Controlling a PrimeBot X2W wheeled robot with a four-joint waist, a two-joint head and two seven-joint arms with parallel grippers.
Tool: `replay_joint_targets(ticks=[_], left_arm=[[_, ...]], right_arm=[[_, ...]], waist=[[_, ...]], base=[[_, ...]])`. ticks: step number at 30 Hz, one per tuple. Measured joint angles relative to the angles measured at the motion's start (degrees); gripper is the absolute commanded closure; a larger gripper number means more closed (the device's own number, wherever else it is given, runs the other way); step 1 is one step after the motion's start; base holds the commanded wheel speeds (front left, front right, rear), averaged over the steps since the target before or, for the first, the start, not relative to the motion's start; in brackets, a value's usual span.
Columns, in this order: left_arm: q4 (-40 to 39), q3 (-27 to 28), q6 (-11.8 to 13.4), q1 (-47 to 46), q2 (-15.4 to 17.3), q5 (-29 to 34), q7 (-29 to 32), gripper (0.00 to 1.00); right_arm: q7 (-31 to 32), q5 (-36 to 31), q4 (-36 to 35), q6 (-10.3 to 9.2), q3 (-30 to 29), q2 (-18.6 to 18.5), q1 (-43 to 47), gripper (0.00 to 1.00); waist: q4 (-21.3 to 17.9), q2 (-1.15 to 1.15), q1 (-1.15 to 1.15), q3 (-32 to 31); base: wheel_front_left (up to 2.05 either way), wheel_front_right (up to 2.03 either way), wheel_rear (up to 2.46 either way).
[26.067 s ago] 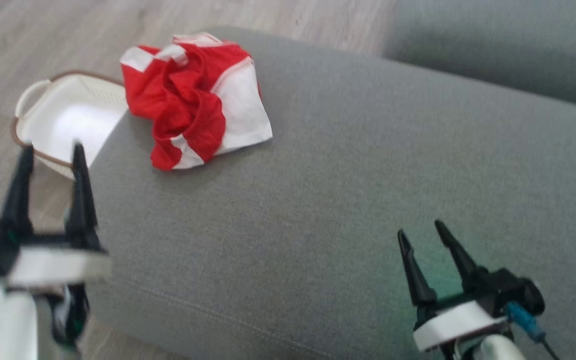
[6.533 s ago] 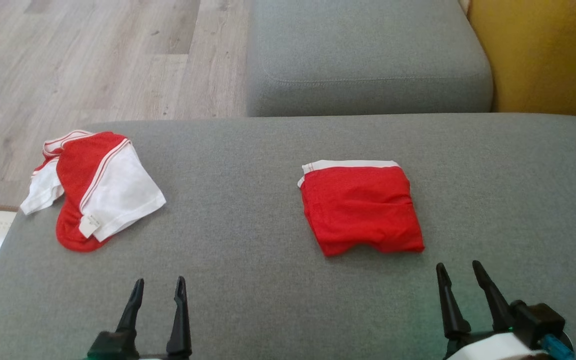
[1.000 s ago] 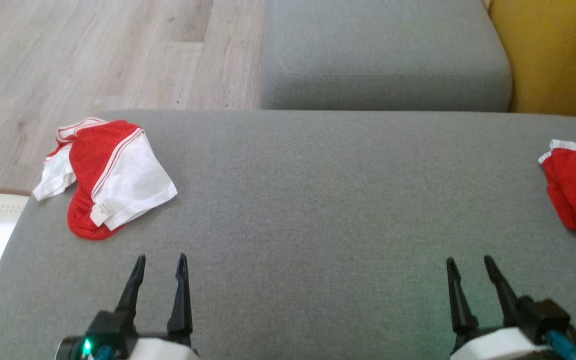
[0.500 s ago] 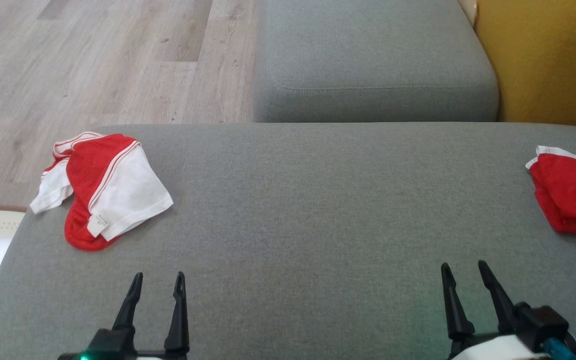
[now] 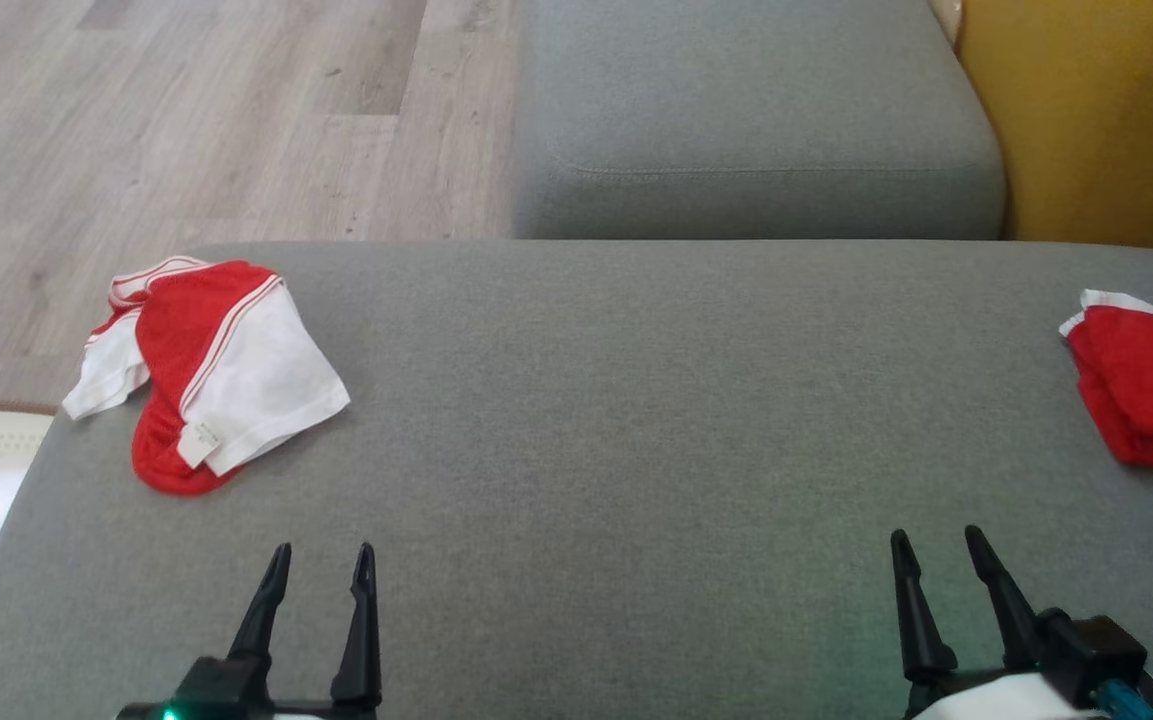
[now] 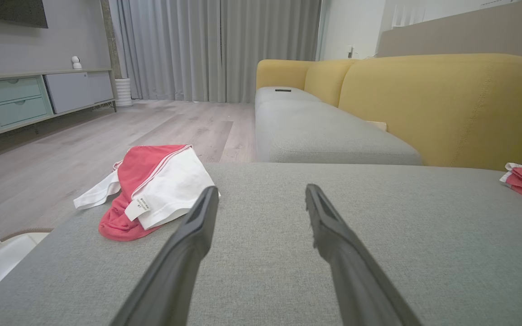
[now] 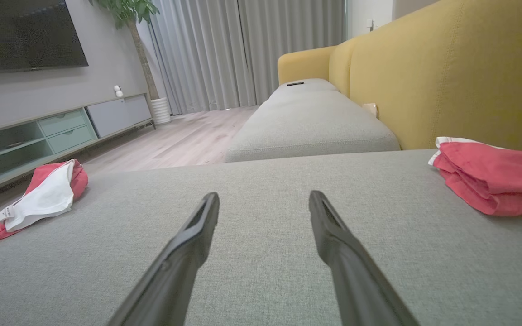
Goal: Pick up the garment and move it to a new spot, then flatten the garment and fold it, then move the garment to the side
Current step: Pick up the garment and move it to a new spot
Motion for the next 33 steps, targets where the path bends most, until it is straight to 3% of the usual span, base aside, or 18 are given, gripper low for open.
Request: replay_joint_targets(ticks=[9,27,33], left_arm=[[0.09,0.18,-0.22,-0.02,0.01,0.05,0.0,0.0],[0.35,4.11,-1.19,-0.01,0.11,1.59,-0.01,0.0],[-0.03,4.88,-1.08,-0.01,0.11,1.58,0.0,0.0]], right_arm=[[0.0,0.55,-0.03,0.0,-0.14,0.01,0.05,0.0],[-0.08,2.91,-0.08,0.0,1.45,0.05,0.4,0.0],[-0.08,2.81,-0.07,0.0,1.79,0.08,0.32,0.0]], waist=[[3.76,0.0,0.0,0.47],[17.1,0.0,0.0,1.15],[19.62,0.0,0.0,1.83]], base=[[0.0,0.0,0.0],[0.0,0.0,0.0],[0.0,0.0,0.0]])
